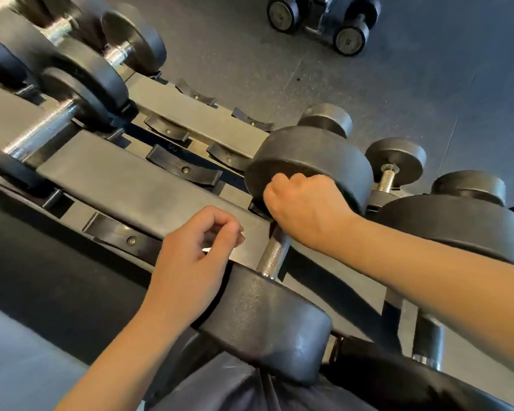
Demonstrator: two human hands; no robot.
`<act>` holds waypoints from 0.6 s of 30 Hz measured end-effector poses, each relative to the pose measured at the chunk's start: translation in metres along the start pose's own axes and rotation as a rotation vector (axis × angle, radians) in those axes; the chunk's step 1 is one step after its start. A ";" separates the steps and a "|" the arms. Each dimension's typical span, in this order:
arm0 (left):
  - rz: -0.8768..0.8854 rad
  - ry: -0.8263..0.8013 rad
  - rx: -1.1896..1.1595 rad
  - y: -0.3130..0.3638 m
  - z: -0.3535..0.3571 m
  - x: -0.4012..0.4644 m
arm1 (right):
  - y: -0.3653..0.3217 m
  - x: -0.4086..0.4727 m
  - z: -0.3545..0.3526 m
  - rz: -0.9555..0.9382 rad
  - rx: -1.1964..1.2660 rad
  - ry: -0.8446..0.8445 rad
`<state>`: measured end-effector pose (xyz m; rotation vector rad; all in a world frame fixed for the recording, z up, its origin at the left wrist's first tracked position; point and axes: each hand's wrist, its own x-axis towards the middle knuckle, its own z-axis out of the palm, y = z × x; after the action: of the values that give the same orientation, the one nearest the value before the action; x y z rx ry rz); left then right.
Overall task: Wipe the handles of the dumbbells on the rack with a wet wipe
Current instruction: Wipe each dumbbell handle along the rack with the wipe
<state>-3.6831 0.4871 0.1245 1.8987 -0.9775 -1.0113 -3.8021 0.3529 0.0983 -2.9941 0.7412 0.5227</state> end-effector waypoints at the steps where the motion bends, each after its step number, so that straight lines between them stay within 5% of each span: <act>1: 0.000 -0.003 -0.016 -0.001 -0.001 -0.001 | -0.003 0.007 -0.002 -0.016 -0.052 -0.079; 4: -0.002 0.002 -0.068 -0.004 -0.003 -0.001 | -0.006 0.021 -0.009 -0.035 0.008 -0.278; 8: 0.021 0.024 -0.115 -0.006 -0.004 -0.002 | -0.012 0.016 -0.009 0.042 0.156 -0.268; 13: 0.062 -0.016 -0.106 -0.009 -0.007 0.000 | -0.032 -0.010 0.001 -0.101 0.352 -0.205; 18: 0.073 -0.044 -0.095 -0.011 -0.007 0.001 | -0.016 -0.021 -0.008 -0.221 0.627 -0.352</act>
<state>-3.6736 0.4925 0.1173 1.7569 -0.9990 -1.0416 -3.8093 0.3761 0.1115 -2.2840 0.4317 0.6363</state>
